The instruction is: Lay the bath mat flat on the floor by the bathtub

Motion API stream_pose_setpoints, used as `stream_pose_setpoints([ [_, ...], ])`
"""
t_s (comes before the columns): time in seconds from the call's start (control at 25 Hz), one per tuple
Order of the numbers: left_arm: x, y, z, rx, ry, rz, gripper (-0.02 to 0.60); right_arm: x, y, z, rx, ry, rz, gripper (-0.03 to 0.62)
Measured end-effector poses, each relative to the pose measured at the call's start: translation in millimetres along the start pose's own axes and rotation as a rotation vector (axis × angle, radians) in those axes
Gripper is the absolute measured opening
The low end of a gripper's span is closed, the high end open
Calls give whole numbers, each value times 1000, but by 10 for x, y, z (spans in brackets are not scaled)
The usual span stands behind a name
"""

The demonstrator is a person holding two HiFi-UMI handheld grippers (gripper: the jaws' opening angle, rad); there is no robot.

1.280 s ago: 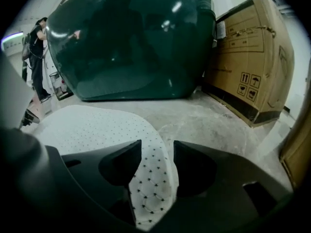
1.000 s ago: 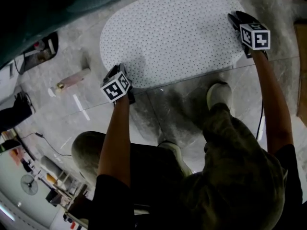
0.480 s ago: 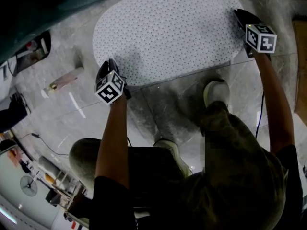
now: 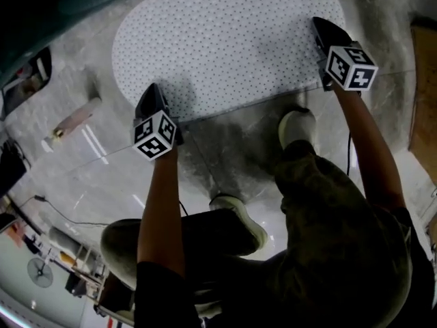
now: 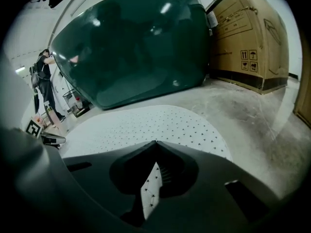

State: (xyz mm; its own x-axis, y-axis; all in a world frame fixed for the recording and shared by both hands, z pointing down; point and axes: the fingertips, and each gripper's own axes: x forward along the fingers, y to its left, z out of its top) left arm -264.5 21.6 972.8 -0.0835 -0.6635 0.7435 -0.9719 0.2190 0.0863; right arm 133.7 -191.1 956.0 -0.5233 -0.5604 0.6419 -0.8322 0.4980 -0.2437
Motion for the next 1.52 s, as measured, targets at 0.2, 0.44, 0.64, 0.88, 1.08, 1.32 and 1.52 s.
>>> stream_pose_setpoints([
  [0.2,-10,-308,-65,29,79,-45,18,-147,202,-91,-84,33,40,23],
  [0.44,-316,-723,-235,139,202,-154,18,-405,255,-425,-94,113,26,23],
  [0.64,-859,-740,-538,48,272,-142,18,-736,277,-599,61,142,-11,23],
  [0.88,-1454,-1030,-394,-28,285,-195,18,-1482,347,-409,134,155,-85,23],
  [1.08,-2043,-1109,-36,42,288,-245,20,-2029,760,-137,92,206,-91,23],
  [1.32,-2785,-1157,785,-33,240,-264,18,-2745,1313,156,33,330,-27,23],
  [1.52,-3464,-1134,1471,-30,193,-292,19,-3340,1671,647,74,348,-48,23],
])
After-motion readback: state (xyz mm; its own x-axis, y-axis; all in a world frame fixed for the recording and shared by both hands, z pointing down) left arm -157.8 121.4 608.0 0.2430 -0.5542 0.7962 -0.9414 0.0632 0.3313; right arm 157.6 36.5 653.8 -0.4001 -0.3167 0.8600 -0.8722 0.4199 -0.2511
